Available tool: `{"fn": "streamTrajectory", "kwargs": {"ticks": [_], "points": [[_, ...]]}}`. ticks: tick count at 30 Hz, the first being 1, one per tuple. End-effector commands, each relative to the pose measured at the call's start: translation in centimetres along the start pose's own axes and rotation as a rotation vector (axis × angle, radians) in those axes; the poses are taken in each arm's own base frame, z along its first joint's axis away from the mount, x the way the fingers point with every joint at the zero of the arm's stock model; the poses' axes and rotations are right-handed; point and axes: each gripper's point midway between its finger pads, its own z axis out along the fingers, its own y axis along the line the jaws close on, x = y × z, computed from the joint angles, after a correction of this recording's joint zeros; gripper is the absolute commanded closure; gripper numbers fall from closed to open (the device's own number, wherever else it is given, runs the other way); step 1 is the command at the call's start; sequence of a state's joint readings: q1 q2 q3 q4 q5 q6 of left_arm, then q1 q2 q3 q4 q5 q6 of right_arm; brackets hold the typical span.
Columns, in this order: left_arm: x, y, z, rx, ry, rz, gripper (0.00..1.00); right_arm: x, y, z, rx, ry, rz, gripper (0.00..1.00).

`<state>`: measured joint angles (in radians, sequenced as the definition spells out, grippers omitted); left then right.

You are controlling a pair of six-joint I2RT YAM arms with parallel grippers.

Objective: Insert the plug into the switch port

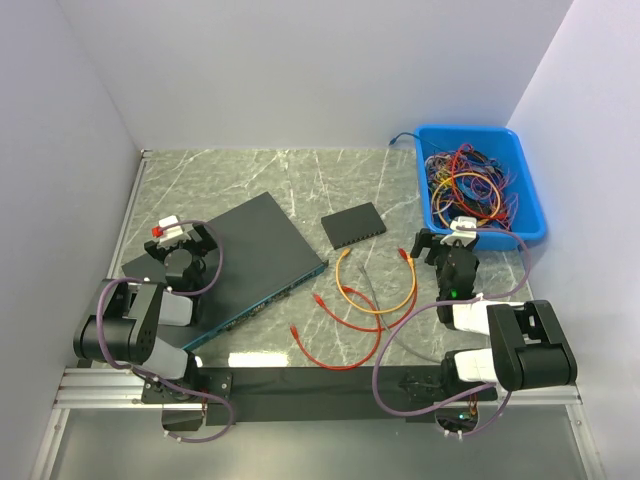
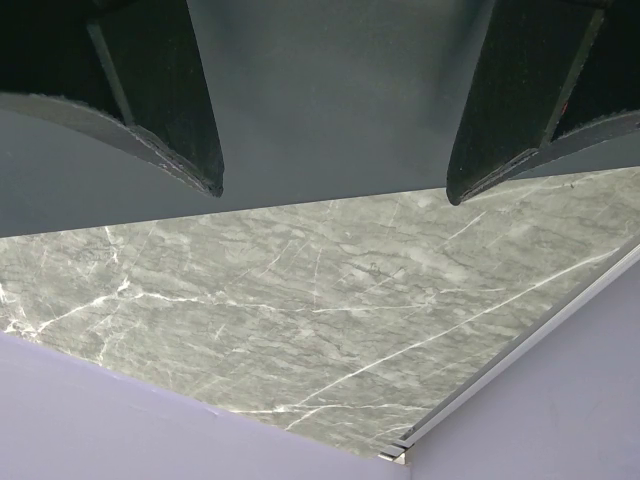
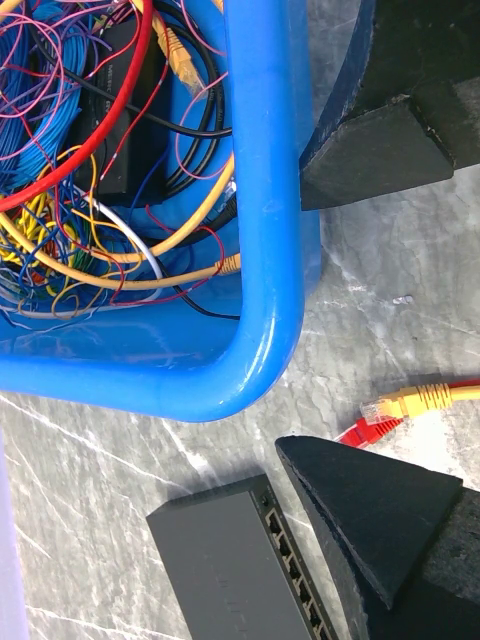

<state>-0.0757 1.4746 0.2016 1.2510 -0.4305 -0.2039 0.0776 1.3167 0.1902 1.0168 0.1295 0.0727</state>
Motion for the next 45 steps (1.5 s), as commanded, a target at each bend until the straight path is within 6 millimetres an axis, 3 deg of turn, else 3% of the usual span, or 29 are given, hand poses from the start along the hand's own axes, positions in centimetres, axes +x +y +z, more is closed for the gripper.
{"fn": "streamTrajectory", "kwargs": {"ticks": [1, 7, 8, 9, 10, 11, 12, 13, 14, 15, 17, 19, 20, 22, 24, 26, 27, 32, 34, 36, 37, 39, 40, 41, 43, 45], "points": [[-1.5, -0.8, 0.5, 0.024, -0.046, -0.015, 0.01, -4.2, 0.2, 0.7, -0.009, -0.137, 0.01, 0.0], [-1.6, -0.9, 0.5, 0.026, -0.048, -0.014, 0.01, -4.6, 0.8, 0.3, 0.012, -0.135, -0.033, 0.0], [-1.5, -0.8, 0.5, 0.024, -0.047, -0.015, 0.01, -8.0, 1.8, -0.1, -0.007, -0.199, -0.028, 0.0], [-1.5, -0.8, 0.5, 0.024, -0.047, -0.015, 0.01, -7.2, 2.4, -0.4, -0.022, -0.129, -0.083, 0.0], [-1.5, -0.8, 0.5, 0.024, -0.046, -0.016, 0.01, -8.5, 3.9, -1.0, -0.057, -0.144, -0.055, 0.0], [-1.5, -0.9, 0.5, 0.026, -0.047, -0.015, 0.01, -12.9, 5.4, -1.9, -0.115, -0.227, -0.002, 0.0], [-1.5, -0.9, 0.5, 0.026, -0.047, -0.015, 0.01, -12.5, 6.5, -2.6, -0.173, -0.16, 0.006, 0.0], [-1.5, -0.9, 0.5, 0.027, -0.047, -0.014, 0.01, -13.5, 7.9, -3.4, -0.233, -0.146, 0.071, 0.0], [-1.6, -0.9, 0.5, 0.026, -0.048, -0.014, 0.01, -16.8, 10.5, -5.3, -0.352, -0.181, 0.116, 0.0], [-1.5, -0.9, 0.4, 0.027, -0.045, -0.013, 0.01, -15.7, 11.6, -6.2, -0.399, -0.098, 0.131, 0.0], [-1.5, -0.9, 0.5, 0.026, -0.047, -0.014, 0.01, -16.0, 15.8, -9.7, -0.615, -0.048, 0.194, 0.0], [-1.5, -0.9, 0.5, 0.026, -0.047, -0.015, 0.01, -16.4, 18.3, -12.9, -0.817, -0.05, 0.29, 0.0], [-1.6, -0.9, 0.5, 0.025, -0.049, -0.016, 0.01, -14.1, 18.8, -13.7, -0.867, 0.001, 0.334, 0.0], [-1.5, -0.8, 0.5, 0.024, -0.047, -0.015, 0.01, -13.0, 18.3, -13.3, -0.806, 0.064, 0.52, 0.0], [-1.5, -0.9, 0.5, 0.026, -0.047, -0.014, 0.01, -10.7, 18.2, -12.8, -0.773, 0.143, 0.564, 0.01], [-1.5, -0.9, 0.5, 0.026, -0.046, -0.013, 0.01, -10.5, 19.4, -13.4, -0.815, 0.159, 0.495, 0.05], [-1.5, -0.9, 0.5, 0.026, -0.046, -0.015, 0.01, -8.9, 20.1, -13.9, -0.774, 0.207, 0.451, 0.05], [-1.5, -0.9, 0.5, 0.025, -0.044, -0.014, 0.01, -7.3, 21.3, -16.1, -0.69, 0.179, 0.22, 0.04], [-1.5, -0.9, 0.5, 0.026, -0.046, -0.015, 0.01, -4.8, 21.8, -16.5, -0.631, 0.259, 0.164, 0.04], [-1.5, -0.8, 0.5, 0.024, -0.047, -0.014, 0.01, -3.7, 22.6, -16.9, -0.607, 0.308, 0.126, 0.04], [-1.6, -0.9, 0.5, 0.026, -0.048, -0.014, 0.01, -2.3, 23.9, -17.6, -0.6, 0.342, 0.07, 0.05], [-1.5, -0.8, 0.5, 0.024, -0.047, -0.015, 0.01, -0.4, 24.7, -18.2, -0.57, 0.383, -0.02, 0.05], [-1.6, -1.0, 0.5, 0.029, -0.049, -0.017, 0.01, 1.9, 25.0, -18.1, -0.527, 0.424, -0.084, 0.06], [-1.5, -0.9, 0.5, 0.026, -0.047, -0.015, 0.01, 1.7, 26.1, -18.4, -0.514, 0.414, -0.102, 0.07], [-1.5, -0.9, 0.5, 0.026, -0.047, -0.015, 0.01, 4.6, 26.6, -18.6, -0.494, 0.482, -0.191, 0.12], [-1.5, -0.9, 0.5, 0.026, -0.046, -0.013, 0.01, 5.1, 27.9, -19.0, -0.51, 0.516, -0.212, 0.15]]}}
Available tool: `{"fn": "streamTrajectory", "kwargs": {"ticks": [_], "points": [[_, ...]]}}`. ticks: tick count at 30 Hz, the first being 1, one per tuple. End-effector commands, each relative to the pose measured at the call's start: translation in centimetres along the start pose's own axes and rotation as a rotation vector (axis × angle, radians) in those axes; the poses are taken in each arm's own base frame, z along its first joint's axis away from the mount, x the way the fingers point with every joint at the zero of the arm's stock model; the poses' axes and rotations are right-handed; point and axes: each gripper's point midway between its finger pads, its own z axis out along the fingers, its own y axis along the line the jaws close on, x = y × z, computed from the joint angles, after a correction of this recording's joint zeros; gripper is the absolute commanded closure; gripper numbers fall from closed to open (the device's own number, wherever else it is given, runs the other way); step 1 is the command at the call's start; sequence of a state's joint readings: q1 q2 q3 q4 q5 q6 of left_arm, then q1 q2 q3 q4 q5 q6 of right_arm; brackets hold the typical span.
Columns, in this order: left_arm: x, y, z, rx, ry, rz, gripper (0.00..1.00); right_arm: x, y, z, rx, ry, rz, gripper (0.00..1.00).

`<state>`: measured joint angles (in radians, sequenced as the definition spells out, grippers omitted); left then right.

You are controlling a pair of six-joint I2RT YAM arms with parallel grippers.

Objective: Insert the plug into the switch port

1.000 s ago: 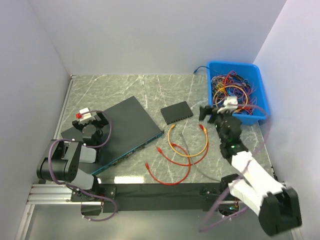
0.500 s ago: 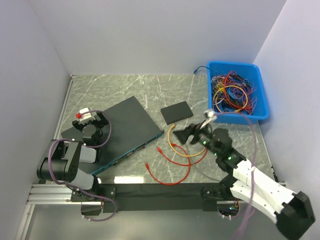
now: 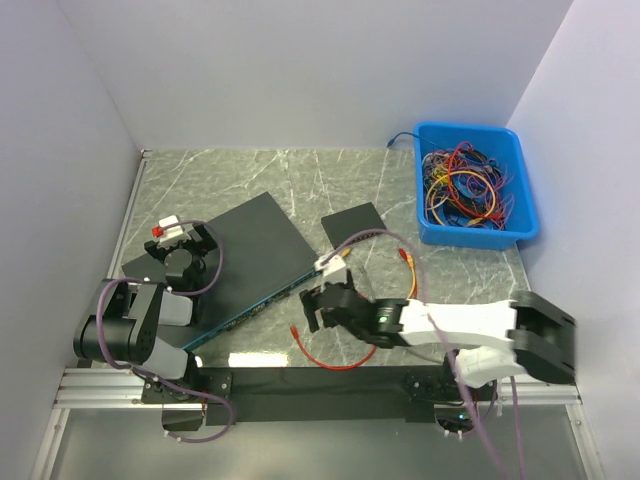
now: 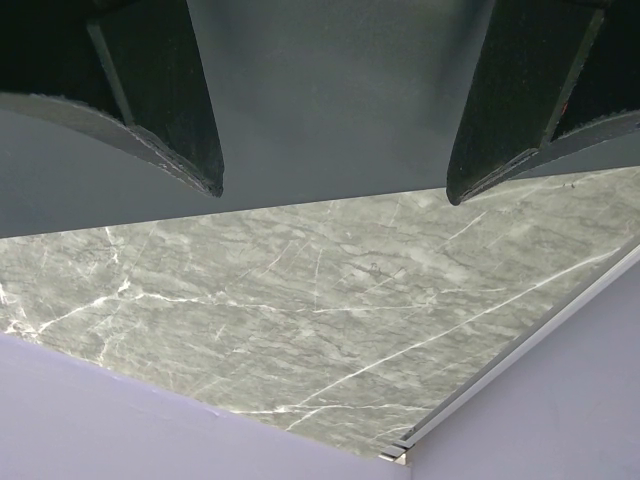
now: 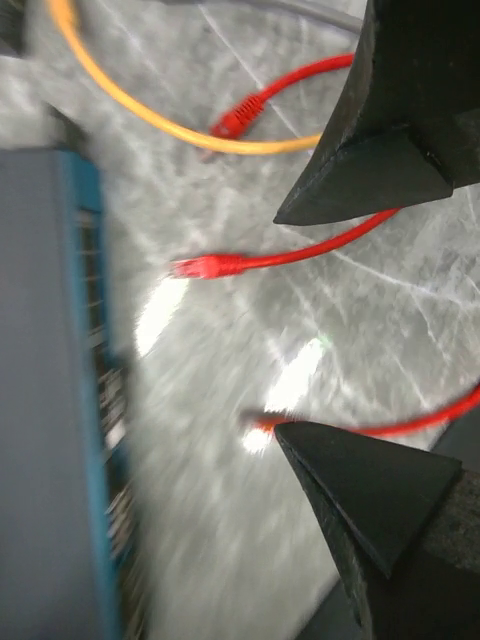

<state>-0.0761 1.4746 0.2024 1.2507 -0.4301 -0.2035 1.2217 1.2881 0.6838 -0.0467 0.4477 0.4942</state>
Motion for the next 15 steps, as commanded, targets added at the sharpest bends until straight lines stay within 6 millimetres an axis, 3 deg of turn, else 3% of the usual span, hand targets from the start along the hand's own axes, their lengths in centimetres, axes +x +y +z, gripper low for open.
{"fn": "streamTrajectory", "kwargs": {"ticks": [1, 15], "points": [[-1.5, -0.8, 0.4, 0.024, -0.047, -0.016, 0.01, 0.5, -0.4, 1.1, 0.112, 0.039, -0.026, 0.18], [-1.4, -0.9, 0.5, 0.026, -0.042, -0.014, 0.01, 3.2, 5.2, 3.4, 0.002, 0.149, -0.073, 0.33]]}}
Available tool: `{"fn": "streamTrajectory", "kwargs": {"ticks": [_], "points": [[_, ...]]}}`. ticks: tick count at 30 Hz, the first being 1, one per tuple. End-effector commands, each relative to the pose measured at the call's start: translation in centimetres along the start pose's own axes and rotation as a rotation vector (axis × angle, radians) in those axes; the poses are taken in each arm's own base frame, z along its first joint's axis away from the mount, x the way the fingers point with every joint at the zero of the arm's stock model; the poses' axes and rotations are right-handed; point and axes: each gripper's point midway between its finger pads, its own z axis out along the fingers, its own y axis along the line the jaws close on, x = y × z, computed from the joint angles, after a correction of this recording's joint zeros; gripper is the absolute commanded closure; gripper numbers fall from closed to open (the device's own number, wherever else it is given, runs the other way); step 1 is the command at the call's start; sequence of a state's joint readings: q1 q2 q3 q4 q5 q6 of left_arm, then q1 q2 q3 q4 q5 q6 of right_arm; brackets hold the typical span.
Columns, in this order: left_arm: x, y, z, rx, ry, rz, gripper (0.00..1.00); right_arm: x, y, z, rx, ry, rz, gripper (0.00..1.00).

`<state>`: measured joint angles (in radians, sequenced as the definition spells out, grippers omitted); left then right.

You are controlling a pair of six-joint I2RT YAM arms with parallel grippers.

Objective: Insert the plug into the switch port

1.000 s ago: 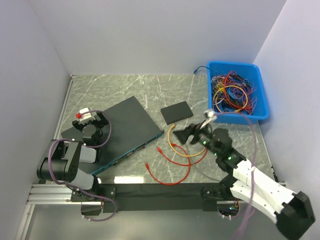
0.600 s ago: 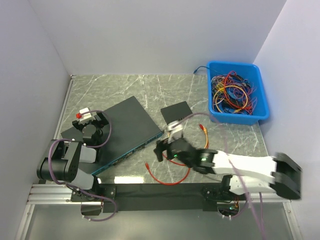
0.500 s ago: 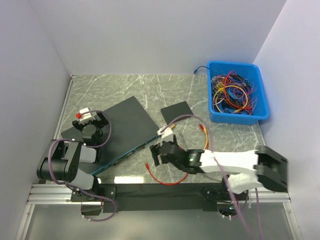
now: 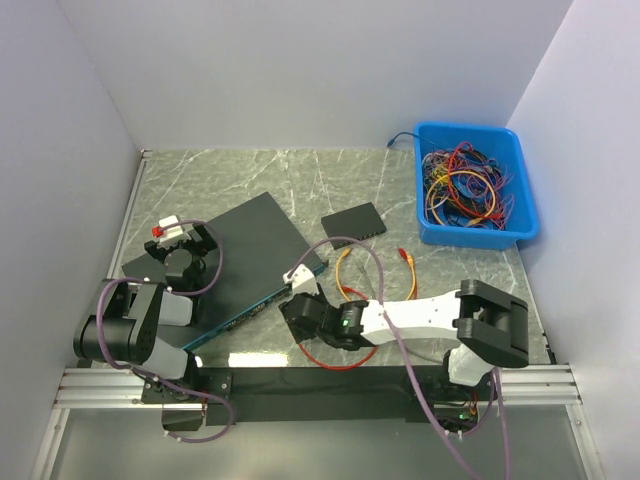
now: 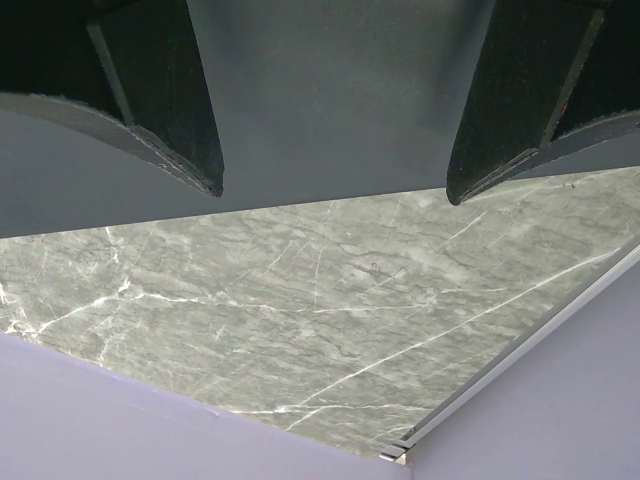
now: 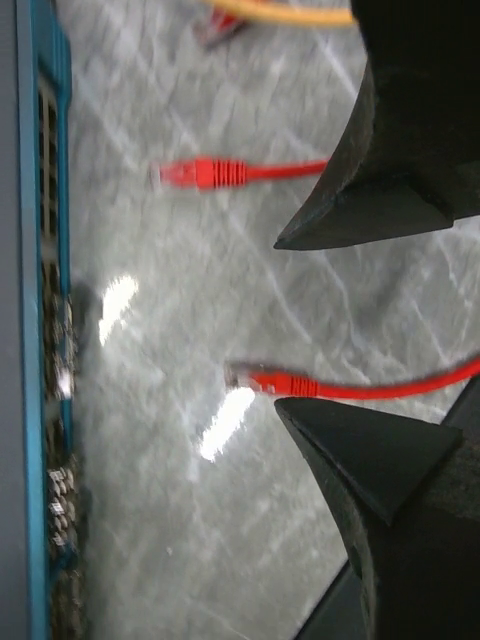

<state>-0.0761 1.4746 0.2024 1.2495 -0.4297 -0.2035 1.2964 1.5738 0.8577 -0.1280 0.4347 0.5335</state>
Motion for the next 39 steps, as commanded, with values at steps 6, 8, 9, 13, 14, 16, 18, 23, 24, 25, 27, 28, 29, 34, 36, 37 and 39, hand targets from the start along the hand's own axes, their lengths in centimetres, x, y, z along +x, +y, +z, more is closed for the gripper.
{"fn": "streamTrajectory", "kwargs": {"ticks": [6, 8, 9, 13, 14, 16, 18, 23, 24, 25, 27, 28, 29, 34, 36, 37, 39], "points": [[-2.7, -0.6, 0.5, 0.01, -0.089, -0.018, 0.01, 0.6, 2.4, 0.9, -0.033, 0.036, 0.01, 0.39], [-2.3, -0.7, 0.3, -0.006, -0.024, 0.004, 0.01, 0.9, 2.5, 0.9, -0.035, 0.046, 0.007, 0.39], [-4.3, -1.2, 1.1, -0.042, -0.035, -0.002, 0.01, 1.1, 2.7, 0.8, -0.041, 0.051, 0.003, 0.41], [-8.7, -3.0, 0.5, -0.089, 0.027, -0.119, 0.01, 1.3, 3.0, 0.7, -0.044, 0.059, 0.002, 0.43], [-8.6, -2.6, -0.8, -0.103, 0.11, -0.116, 0.01, 1.4, 3.1, 0.6, -0.049, 0.06, 0.003, 0.44], [-12.1, -4.7, -1.6, -0.003, 0.07, -0.237, 0.01, 1.5, 3.6, 0.6, -0.061, 0.061, 0.006, 0.46], [-10.9, -5.1, -2.6, 0.028, 0.103, -0.345, 0.01, 1.7, 3.8, 0.7, -0.064, 0.065, 0.006, 0.49], [-11.7, -8.6, -5.8, 0.273, 0.177, -0.394, 0.01, 2.5, 4.3, 0.8, -0.07, 0.073, -0.001, 0.53], [-11.4, -8.5, -6.2, 0.268, 0.188, -0.415, 0.01, 2.8, 4.4, 0.9, -0.07, 0.075, 0.002, 0.55], [-11.8, -8.3, -7.1, 0.272, 0.183, -0.431, 0.01, 3.1, 4.4, 0.9, -0.072, 0.079, 0.0, 0.57], [-11.1, -7.5, -7.7, 0.246, 0.194, -0.452, 0.01, 3.5, 4.7, 1.1, -0.086, 0.087, 0.007, 0.64], [-11.3, -7.2, -8.3, 0.249, 0.187, -0.454, 0.01, 3.8, 4.7, 1.2, -0.088, 0.093, 0.007, 0.66], [-11.2, -7.1, -8.7, 0.258, 0.189, -0.453, 0.02, 4.0, 4.9, 1.3, -0.096, 0.097, 0.011, 0.69], [-10.4, -6.6, -10.6, 0.288, 0.19, -0.491, 0.03, 4.0, 5.5, 1.4, -0.124, 0.095, 0.016, 0.87], [-9.4, -7.2, -11.6, 0.335, 0.238, -0.505, 0.05, 3.0, 5.6, 0.8, -0.144, 0.061, 0.015, 0.99], [-9.7, -7.5, -12.3, 0.37, 0.234, -0.516, 0.09, 2.5, 5.7, 0.5, -0.158, 0.044, 0.014, 1.0], [-9.2, -8.4, -13.4, 0.442, 0.259, -0.534, 0.14, 0.8, 6.1, -1.0, -0.219, -0.025, 0.018, 1.0]]}}
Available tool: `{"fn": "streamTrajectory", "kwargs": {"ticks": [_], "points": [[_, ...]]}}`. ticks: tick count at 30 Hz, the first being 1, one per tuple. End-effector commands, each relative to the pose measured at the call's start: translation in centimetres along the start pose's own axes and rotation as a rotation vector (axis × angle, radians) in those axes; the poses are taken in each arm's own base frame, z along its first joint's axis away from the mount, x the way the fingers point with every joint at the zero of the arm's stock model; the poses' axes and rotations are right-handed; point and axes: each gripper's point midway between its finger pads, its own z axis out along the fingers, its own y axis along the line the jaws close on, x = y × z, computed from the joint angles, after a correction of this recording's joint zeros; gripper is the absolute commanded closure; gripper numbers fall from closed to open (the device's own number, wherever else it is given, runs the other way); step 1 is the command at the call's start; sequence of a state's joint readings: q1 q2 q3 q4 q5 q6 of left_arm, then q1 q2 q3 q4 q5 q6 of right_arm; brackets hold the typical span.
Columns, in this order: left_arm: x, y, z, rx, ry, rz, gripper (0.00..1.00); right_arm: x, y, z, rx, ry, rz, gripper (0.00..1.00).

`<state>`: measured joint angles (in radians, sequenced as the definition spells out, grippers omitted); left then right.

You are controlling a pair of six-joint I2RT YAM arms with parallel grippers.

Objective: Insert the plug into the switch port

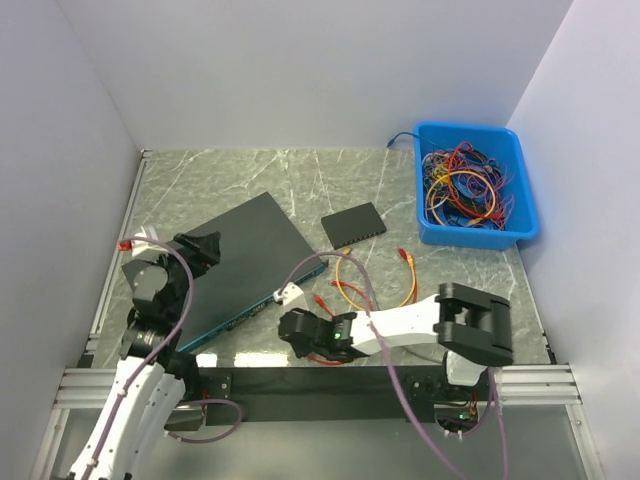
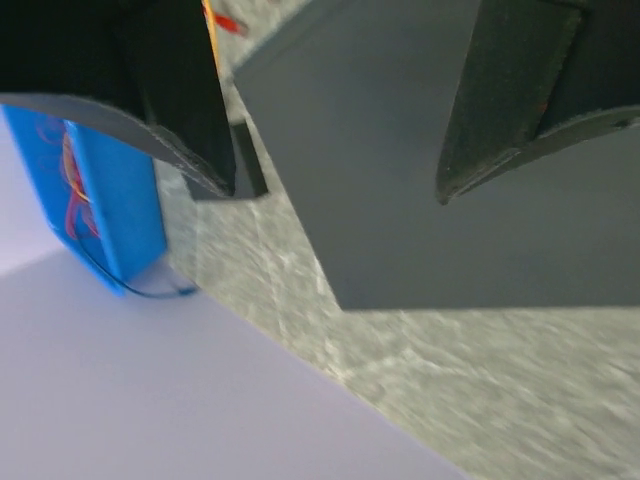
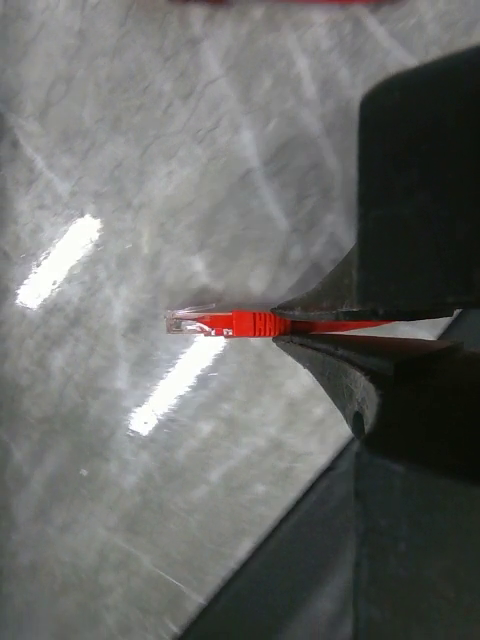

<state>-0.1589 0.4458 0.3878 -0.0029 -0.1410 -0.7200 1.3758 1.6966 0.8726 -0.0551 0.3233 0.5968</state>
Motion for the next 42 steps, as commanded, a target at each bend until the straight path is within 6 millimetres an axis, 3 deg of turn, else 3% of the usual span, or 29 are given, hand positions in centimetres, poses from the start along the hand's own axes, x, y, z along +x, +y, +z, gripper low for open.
{"fn": "streamTrajectory", "kwargs": {"ticks": [1, 6, 7, 9, 10, 11, 13, 14, 16, 21, 24, 26, 29, 42], "points": [[2.0, -2.2, -1.6, 0.147, 0.091, -0.042, 0.2, -3.7, 1.8, -3.0, -0.127, -0.149, 0.016, 1.0], [4.2, -5.5, -4.2, 0.412, 0.176, -0.018, 0.19, -8.2, 4.5, -8.9, -0.373, -0.357, 0.01, 1.0], [4.2, -6.9, -5.3, 0.503, 0.18, -0.012, 0.19, -8.1, 4.4, -9.5, -0.396, -0.371, 0.003, 1.0], [4.8, -7.6, -6.4, 0.582, 0.192, -0.023, 0.2, -9.2, 5.3, -11.8, -0.497, -0.433, -0.013, 1.0], [4.1, -8.8, -7.3, 0.657, 0.161, -0.02, 0.24, -9.6, 5.6, -12.6, -0.528, -0.452, -0.017, 1.0], [4.9, -9.2, -8.2, 0.715, 0.194, -0.02, 0.29, -10.0, 6.0, -13.4, -0.582, -0.471, -0.022, 1.0], [4.4, -10.4, -9.6, 0.807, 0.182, -0.026, 0.46, -10.8, 5.7, -14.8, -0.634, -0.503, -0.006, 1.0], [4.8, -10.9, -10.5, 0.859, 0.213, -0.02, 0.5, -11.7, 5.5, -15.8, -0.676, -0.533, 0.01, 1.0], [4.5, -11.5, -11.0, 0.894, 0.21, -0.015, 0.56, -11.9, 4.9, -16.2, -0.716, -0.544, 0.026, 1.0], [4.6, -12.7, -12.9, 1.004, 0.238, -0.024, 0.56, -13.7, 2.8, -17.0, -0.77, -0.59, 0.089, 1.0], [4.8, -12.9, -13.5, 1.041, 0.247, -0.028, 0.5, -14.1, 2.9, -17.3, -0.794, -0.595, 0.083, 1.0], [5.4, -12.7, -13.2, 1.031, 0.268, -0.037, 0.38, -14.5, 3.0, -17.6, -0.807, -0.604, 0.082, 1.0], [6.2, -12.5, -13.0, 1.034, 0.304, -0.048, 0.3, -15.1, 3.0, -17.5, -0.82, -0.61, 0.089, 1.0], [8.0, -13.7, -12.8, 1.043, 0.367, -0.06, 0.35, -16.5, 3.4, -16.5, -0.858, -0.595, 0.105, 1.0]]}}
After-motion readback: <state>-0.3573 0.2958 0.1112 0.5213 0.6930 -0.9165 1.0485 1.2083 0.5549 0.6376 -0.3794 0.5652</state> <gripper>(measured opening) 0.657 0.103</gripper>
